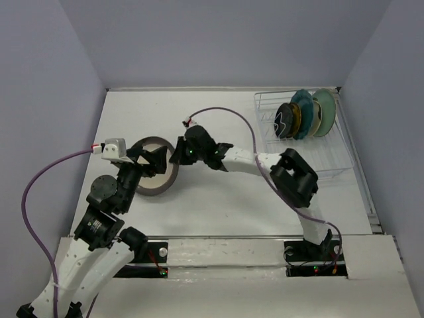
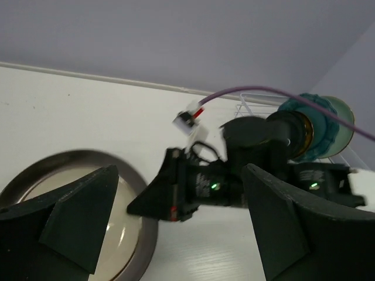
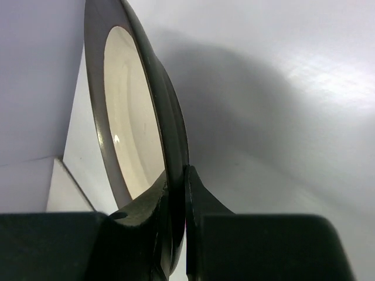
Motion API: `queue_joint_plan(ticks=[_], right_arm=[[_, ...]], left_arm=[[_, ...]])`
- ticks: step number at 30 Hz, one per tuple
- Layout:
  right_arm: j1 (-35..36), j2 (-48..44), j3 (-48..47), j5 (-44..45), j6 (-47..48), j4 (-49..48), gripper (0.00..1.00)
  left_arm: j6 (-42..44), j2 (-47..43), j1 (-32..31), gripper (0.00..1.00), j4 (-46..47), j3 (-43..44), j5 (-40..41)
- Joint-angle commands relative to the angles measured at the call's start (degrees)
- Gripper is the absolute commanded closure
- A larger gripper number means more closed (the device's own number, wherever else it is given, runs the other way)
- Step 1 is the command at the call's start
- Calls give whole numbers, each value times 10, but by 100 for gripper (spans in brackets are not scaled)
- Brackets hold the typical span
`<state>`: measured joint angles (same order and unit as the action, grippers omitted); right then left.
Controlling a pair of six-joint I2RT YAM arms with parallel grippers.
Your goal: Load the plates into the dish rack
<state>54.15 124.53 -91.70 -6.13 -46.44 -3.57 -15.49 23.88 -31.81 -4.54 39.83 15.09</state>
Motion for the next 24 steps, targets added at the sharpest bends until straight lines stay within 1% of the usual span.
queue_joint_plan(ticks=[1, 2, 3, 4, 5, 6, 8, 9, 12, 15, 17, 19, 24], right_arm=[[-97, -210, 38, 155, 135, -15, 93], [-112, -240, 53, 172, 155, -15, 93], [-125, -296, 77, 217, 198, 3, 93], [-136, -320, 85, 246, 223, 14, 93], [-155, -343, 90, 279, 278, 34, 93], [-176, -398, 94, 364, 341, 58, 93], [-184, -419, 87, 421, 407, 68, 93], [-201, -426, 83, 463, 459, 70, 93], [-242, -443, 64, 491, 538, 75, 93], [-269, -437, 51, 497, 572, 81, 93], [-280, -429, 44, 498, 585, 82, 93], [-288, -402, 28, 516, 608, 89, 93], [-310, -376, 33, 512, 610, 91, 93]], left_arm=[[8, -3, -3, 2, 28, -3, 10], [8, -3, -3, 2, 29, -4, 8], [8, -1, -3, 2, 30, -5, 6], [7, 0, -3, 2, 30, -5, 1], [7, 2, -3, 2, 31, -5, -1], [8, 7, -3, 2, 33, -6, -6], [8, 12, -3, 2, 35, -6, -10], [8, 12, -3, 2, 36, -7, -11], [8, 20, -4, 2, 37, -8, -16], [8, 25, -1, 2, 37, -8, -18], [7, 29, 1, 2, 38, -9, -20], [6, 32, 4, 2, 37, -9, -23], [6, 35, 5, 2, 35, -9, -23]])
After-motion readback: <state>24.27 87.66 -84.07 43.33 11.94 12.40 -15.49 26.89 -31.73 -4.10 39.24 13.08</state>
